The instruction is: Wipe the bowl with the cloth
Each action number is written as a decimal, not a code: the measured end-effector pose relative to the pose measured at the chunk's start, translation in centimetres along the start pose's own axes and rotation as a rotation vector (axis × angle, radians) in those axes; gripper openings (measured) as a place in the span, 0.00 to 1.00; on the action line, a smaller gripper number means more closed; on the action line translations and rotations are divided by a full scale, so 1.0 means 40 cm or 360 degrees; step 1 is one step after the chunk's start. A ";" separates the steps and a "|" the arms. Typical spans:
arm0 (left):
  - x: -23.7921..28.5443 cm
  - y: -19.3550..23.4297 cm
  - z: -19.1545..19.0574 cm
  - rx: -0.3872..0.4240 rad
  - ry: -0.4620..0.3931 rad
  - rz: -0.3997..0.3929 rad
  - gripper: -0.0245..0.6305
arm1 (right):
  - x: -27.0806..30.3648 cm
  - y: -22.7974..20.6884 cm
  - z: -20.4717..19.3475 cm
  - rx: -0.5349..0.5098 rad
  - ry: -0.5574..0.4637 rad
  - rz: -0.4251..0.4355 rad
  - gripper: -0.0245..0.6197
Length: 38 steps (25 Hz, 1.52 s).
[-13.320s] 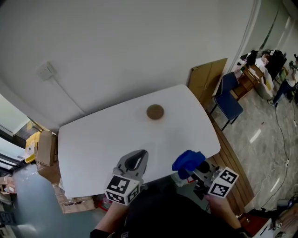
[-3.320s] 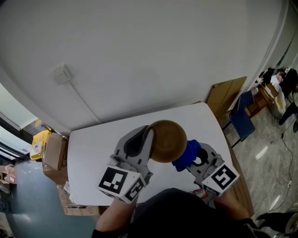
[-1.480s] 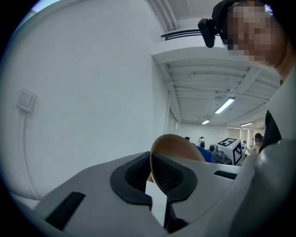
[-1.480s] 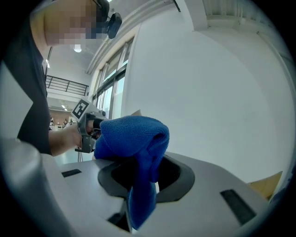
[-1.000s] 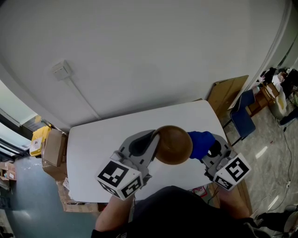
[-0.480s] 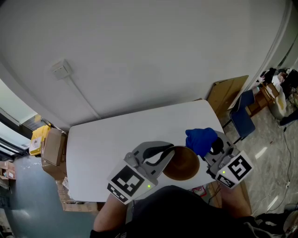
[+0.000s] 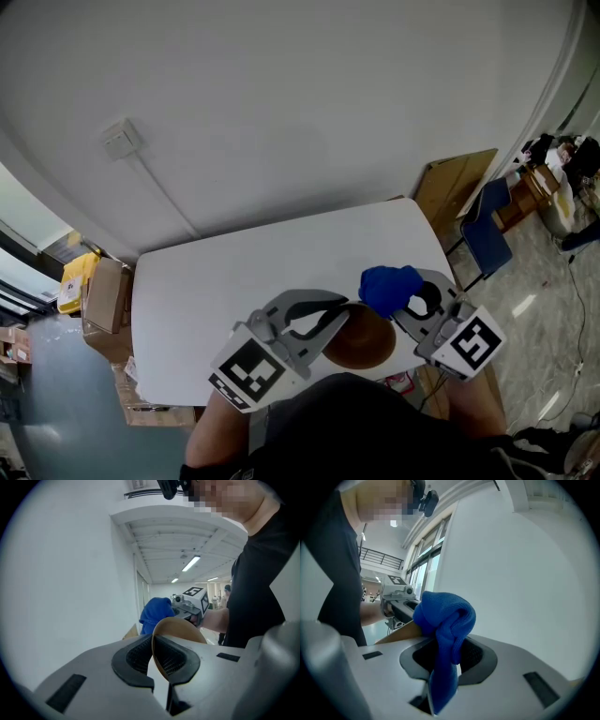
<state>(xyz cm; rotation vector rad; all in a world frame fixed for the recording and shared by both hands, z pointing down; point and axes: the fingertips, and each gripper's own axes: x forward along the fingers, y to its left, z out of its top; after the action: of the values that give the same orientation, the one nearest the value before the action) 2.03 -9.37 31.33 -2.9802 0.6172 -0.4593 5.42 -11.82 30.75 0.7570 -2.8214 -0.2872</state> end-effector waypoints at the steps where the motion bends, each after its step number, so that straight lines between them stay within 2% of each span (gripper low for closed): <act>1: -0.008 0.013 -0.001 -0.0018 -0.0010 0.0027 0.07 | -0.002 0.009 -0.005 -0.0006 0.0005 0.0013 0.16; 5: -0.036 0.066 -0.013 -0.0134 -0.0052 0.0139 0.07 | -0.015 0.042 -0.037 0.0042 0.0042 0.0049 0.16; 10: -0.053 0.099 -0.039 -0.0256 -0.0100 0.0212 0.07 | -0.029 0.064 -0.060 0.0096 0.0057 0.0069 0.16; 14: -0.088 0.165 -0.081 -0.0493 -0.0147 0.0403 0.07 | -0.035 0.111 -0.061 0.0081 0.0049 0.0158 0.16; 18: -0.099 0.201 -0.148 -0.0702 -0.0134 0.0486 0.07 | -0.034 0.154 -0.073 0.0081 0.0058 0.0226 0.16; 22: -0.079 0.202 -0.236 -0.0837 -0.0041 0.0534 0.07 | -0.053 0.141 -0.108 0.0252 0.0060 0.0152 0.16; 32: -0.005 0.172 -0.431 -0.1049 0.0204 0.0509 0.07 | -0.106 0.035 -0.290 0.0946 0.0120 -0.0273 0.16; 35: 0.025 0.179 -0.496 -0.1134 0.0245 0.0508 0.07 | -0.103 0.045 -0.342 0.1028 0.0172 -0.0302 0.16; 38: 0.068 0.189 -0.568 -0.1275 0.0242 0.0498 0.07 | -0.094 0.073 -0.382 0.1064 0.0235 -0.0275 0.16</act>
<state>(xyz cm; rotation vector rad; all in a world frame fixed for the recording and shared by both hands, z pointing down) -5.30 -17.41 52.83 -3.4545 1.5825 -0.5041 10.99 -9.45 45.56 1.0882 -2.7017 0.6955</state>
